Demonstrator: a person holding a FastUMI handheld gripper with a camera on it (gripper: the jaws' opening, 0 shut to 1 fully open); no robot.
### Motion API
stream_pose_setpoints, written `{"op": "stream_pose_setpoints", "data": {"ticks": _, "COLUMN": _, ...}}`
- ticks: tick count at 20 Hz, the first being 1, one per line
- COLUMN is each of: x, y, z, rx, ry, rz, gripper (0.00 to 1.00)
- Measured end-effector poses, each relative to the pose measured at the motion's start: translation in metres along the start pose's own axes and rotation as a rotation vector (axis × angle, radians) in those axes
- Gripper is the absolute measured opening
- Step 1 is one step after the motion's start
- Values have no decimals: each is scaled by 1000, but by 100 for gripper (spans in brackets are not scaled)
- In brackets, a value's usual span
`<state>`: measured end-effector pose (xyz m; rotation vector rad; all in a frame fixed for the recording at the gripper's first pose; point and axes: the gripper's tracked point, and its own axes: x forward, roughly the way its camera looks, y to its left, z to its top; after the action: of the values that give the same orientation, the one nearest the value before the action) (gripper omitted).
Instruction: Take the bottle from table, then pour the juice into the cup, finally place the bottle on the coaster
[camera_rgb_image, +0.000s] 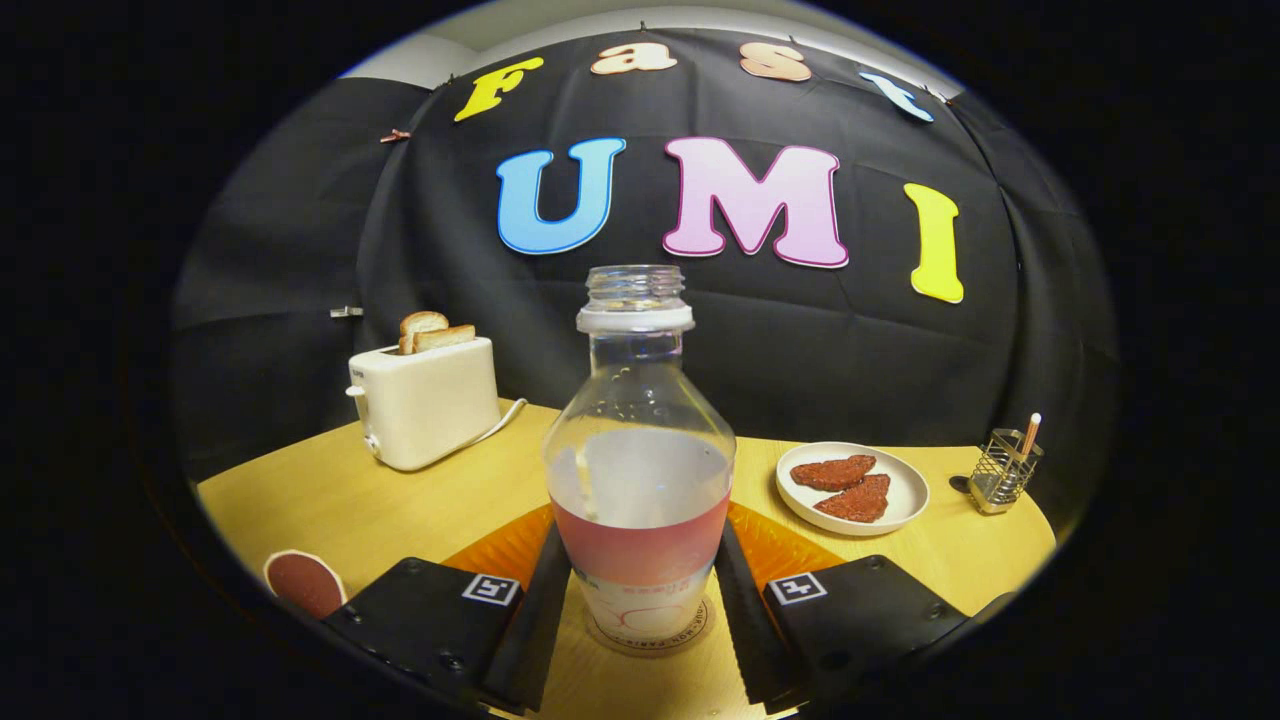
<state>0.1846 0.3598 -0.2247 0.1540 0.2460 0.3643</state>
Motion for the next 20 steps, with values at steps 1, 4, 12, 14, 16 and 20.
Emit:
{"op": "stream_pose_setpoints", "data": {"ticks": 1, "x": 3, "y": -1, "z": -4, "rx": -4, "ry": 5, "rz": 2, "gripper": 75}}
{"op": "stream_pose_setpoints", "data": {"ticks": 4, "x": 12, "y": -4, "z": -14, "rx": 1, "ry": 13, "rz": 9, "gripper": 75}}
{"op": "stream_pose_setpoints", "data": {"ticks": 12, "x": 22, "y": -12, "z": -30, "rx": 40, "ry": 43, "rz": -2, "gripper": 77}}
{"op": "stream_pose_setpoints", "data": {"ticks": 14, "x": 23, "y": -14, "z": -30, "rx": 42, "ry": 42, "rz": -7, "gripper": 78}}
{"op": "stream_pose_setpoints", "data": {"ticks": 16, "x": 24, "y": -13, "z": -29, "rx": 47, "ry": 39, "rz": -5, "gripper": 78}}
{"op": "stream_pose_setpoints", "data": {"ticks": 20, "x": 22, "y": -10, "z": -34, "rx": 66, "ry": 61, "rz": 6, "gripper": 90}}
